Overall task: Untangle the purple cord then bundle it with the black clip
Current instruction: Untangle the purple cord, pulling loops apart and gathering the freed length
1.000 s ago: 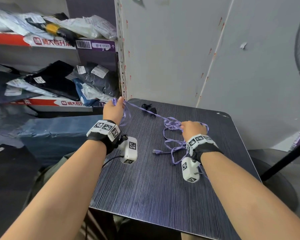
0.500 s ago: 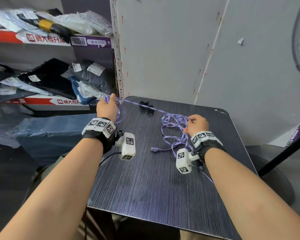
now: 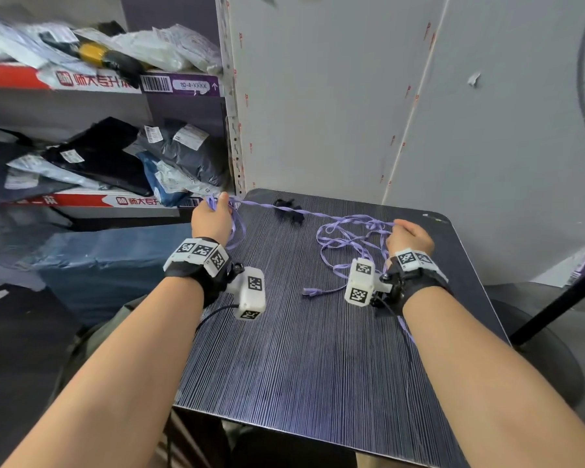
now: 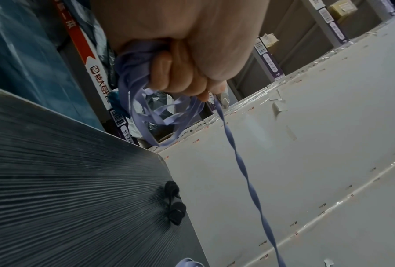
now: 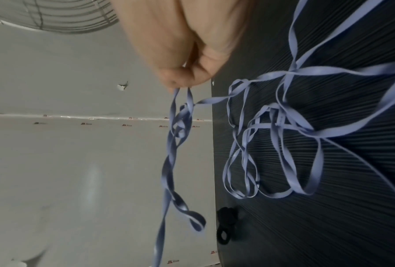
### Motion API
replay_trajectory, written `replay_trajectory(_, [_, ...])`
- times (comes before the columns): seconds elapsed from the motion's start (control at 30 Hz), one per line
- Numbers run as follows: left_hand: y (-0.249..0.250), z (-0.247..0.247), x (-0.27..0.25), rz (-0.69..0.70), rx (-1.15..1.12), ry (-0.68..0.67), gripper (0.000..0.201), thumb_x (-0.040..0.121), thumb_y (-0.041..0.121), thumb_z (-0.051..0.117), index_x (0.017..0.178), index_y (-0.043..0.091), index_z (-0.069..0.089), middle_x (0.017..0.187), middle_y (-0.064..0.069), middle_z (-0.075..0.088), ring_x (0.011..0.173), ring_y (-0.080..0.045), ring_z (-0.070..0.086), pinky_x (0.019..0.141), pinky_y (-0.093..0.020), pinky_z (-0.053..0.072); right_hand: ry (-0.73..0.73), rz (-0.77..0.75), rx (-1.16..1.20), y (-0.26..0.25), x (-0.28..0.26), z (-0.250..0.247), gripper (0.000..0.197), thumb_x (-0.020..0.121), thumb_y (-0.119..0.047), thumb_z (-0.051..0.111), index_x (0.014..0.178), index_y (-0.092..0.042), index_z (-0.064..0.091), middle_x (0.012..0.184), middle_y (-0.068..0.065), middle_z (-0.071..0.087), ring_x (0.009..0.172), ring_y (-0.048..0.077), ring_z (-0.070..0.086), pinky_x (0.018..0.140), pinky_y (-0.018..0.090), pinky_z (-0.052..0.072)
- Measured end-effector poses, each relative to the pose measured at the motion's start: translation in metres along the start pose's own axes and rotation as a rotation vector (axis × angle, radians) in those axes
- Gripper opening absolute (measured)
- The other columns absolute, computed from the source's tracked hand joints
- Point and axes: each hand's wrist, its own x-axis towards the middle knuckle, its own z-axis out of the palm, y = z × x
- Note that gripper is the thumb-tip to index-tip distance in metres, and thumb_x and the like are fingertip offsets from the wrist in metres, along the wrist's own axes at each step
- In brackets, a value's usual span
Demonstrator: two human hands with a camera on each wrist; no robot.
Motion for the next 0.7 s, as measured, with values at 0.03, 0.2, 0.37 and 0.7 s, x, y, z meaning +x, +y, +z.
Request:
replay_trajectory(0.03, [-0.001,0.0,0.0,-0.009,0.005,0.0,0.043,0.097,0.033,0.044,0.098,-0.008,0.058,0.098,-0.025,0.06,0.092,-0.034,0.057,0.074,-0.03,0.036,0.025,-0.002,0.008,0.0,0.0,0.001,0.026,0.081,-0.003,0.05,0.084,-0.017,0.071,0.079,0.011,0.067,0.053,0.017,0.053,0.053,0.027,0.045])
replay_trajectory(0.2, [-0.002,0.002,-0.003,-0.048,-0.045,0.012,0.033,0.097,0.031,0.045,0.09,0.0,0.053,0.088,-0.014,0.052,0.081,-0.022,0.047,0.072,-0.026,0.032,-0.068,-0.038,0.024,0.0,-0.004,0.0,0.022,0.087,0.003,0.052,0.098,-0.01,0.066,0.084,0.004,0.066,0.052,0.007,0.063,0.045,0.012,0.047])
replay_trajectory(0.37, [-0.001,0.01,-0.009,-0.038,-0.115,-0.19,0.038,0.096,0.034,0.048,0.063,0.016,0.047,0.061,-0.003,0.047,0.062,-0.019,0.046,0.057,-0.028,0.036,-0.152,-0.178,-0.144,0.007,-0.007,0.003,0.03,0.089,0.006,0.047,0.11,-0.006,0.065,0.112,0.013,0.063,0.079,0.018,0.063,0.063,0.02,0.053])
replay_trajectory(0.7, [0.035,0.025,-0.039,-0.016,-0.182,-0.707,0.045,0.097,0.043,0.043,0.06,0.017,0.04,0.041,0.008,0.031,0.032,-0.005,0.022,0.034,-0.011,0.019,-1.044,-0.476,-0.586,-0.019,-0.076,0.038,0.062,0.087,-0.013,0.056,0.143,-0.026,0.032,0.135,-0.004,0.045,0.117,0.014,0.044,0.104,0.034,0.032])
